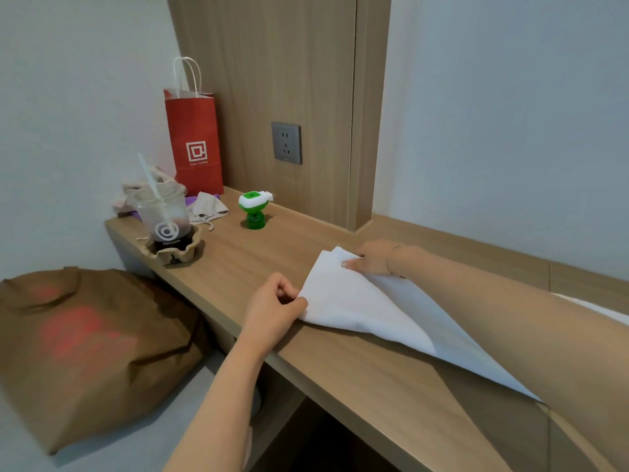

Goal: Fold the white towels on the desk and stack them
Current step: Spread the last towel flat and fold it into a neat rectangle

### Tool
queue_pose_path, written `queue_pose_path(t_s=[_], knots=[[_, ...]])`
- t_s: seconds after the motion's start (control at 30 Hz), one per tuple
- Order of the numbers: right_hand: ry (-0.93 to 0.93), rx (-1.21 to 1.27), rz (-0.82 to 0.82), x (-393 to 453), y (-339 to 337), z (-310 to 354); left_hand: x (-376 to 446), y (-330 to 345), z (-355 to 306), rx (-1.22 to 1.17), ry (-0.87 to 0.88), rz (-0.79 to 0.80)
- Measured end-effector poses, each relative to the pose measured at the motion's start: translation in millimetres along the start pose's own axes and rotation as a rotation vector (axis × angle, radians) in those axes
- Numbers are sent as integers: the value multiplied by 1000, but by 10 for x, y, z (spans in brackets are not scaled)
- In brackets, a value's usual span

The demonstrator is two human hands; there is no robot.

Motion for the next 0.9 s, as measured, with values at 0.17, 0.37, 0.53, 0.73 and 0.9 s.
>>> queue_pose_path(t_s=[0.17,0.37,0.53,0.73,0.9], knots=[[90,125,-71,-116,41,-8,-67,-29,-43,-16,2,-20],[-123,262,-363,-954,-178,-281,-125,-26,-152,130,9,-9],[-100,275,-530,-2196,-109,-1064,-130,25,-231,116,-83,-87],[29,285,-683,-3168,127,-1799,-266,299,-460,348,-220,-231],[297,607,-749,-3537,370,-2467,-415,339,-500,310,-273,-274]])
Point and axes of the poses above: each hand's wrist, its own x-axis towards the middle knuckle, its own y-axis out of the palm, z = x × y, the point moved 6 cm from there along x, towards the middle knuckle, and after that the axes turned 7 degrees about x, right-handed, at the moved point
